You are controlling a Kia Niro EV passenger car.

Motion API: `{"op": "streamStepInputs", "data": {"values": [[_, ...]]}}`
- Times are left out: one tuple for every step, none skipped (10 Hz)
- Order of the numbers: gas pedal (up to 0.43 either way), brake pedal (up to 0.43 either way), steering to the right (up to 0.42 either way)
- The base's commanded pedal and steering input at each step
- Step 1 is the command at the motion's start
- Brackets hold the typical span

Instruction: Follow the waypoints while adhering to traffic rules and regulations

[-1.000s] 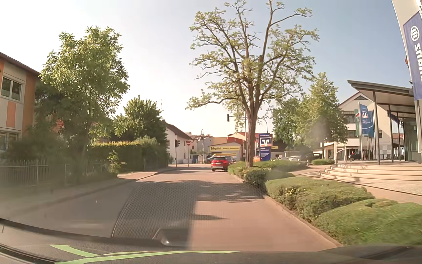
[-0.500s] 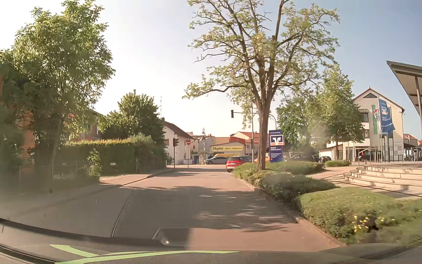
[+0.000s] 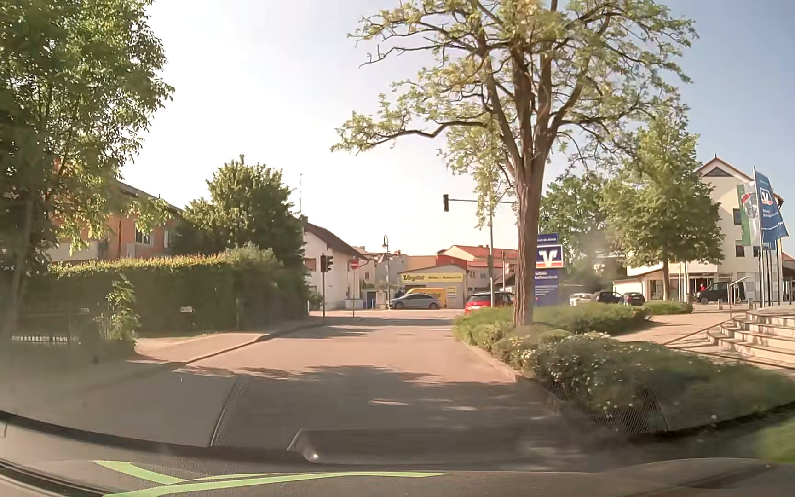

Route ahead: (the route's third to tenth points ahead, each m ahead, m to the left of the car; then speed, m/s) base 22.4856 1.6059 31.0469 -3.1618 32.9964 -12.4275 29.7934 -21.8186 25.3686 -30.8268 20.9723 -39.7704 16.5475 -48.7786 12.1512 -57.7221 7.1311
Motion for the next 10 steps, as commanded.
{"op": "streamStepInputs", "data": {"values": [[0.000,0.000,-0.005],[0.000,0.000,-0.005],[0.000,0.000,-0.005],[0.000,0.000,-0.004],[0.000,0.000,-0.001],[0.000,0.000,0.000],[0.000,0.000,0.000],[0.000,0.000,0.000],[0.000,0.000,0.000],[0.000,0.000,0.005]]}}
